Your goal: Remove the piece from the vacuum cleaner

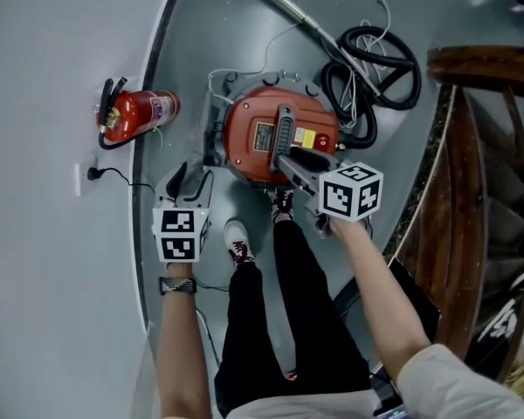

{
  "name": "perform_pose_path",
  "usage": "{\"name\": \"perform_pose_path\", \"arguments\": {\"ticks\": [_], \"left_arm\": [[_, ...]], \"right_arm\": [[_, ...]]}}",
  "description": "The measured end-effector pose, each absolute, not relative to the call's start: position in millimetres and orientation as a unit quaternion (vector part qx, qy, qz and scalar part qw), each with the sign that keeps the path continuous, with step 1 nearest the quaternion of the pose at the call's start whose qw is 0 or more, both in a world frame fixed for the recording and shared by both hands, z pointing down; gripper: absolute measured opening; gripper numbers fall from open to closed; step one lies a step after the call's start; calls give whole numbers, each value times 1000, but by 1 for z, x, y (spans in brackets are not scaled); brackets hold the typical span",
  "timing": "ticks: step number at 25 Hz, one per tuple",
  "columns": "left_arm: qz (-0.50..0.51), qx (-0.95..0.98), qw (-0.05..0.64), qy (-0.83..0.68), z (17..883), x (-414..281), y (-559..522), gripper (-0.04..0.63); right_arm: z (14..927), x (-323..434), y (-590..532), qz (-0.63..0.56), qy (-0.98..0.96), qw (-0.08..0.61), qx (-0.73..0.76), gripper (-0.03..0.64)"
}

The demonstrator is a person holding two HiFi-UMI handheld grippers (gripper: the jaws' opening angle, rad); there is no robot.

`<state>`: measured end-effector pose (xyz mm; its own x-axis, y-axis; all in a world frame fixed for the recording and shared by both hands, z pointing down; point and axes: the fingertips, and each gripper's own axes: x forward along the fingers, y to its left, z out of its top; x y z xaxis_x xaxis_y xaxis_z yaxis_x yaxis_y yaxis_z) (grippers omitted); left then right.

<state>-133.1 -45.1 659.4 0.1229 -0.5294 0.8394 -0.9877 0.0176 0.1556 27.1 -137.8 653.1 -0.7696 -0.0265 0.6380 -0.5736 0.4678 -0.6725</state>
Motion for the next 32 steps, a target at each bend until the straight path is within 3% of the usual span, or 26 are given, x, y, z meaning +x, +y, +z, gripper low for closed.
{"name": "perform_pose_path", "arguments": {"ticks": [17,22,32], "left_arm": [[360,623,408,-562,704,-136,-41,209],[336,617,429,-568,712,-134,-39,208],[323,607,417,-594,716,-136,-40,110]], "right_arm": [[655,16,-132,469,-812,286,198,149],[657,16,-132,468,-812,283,205,149],[663,10,-126,465,-813,286,200,149]]}}
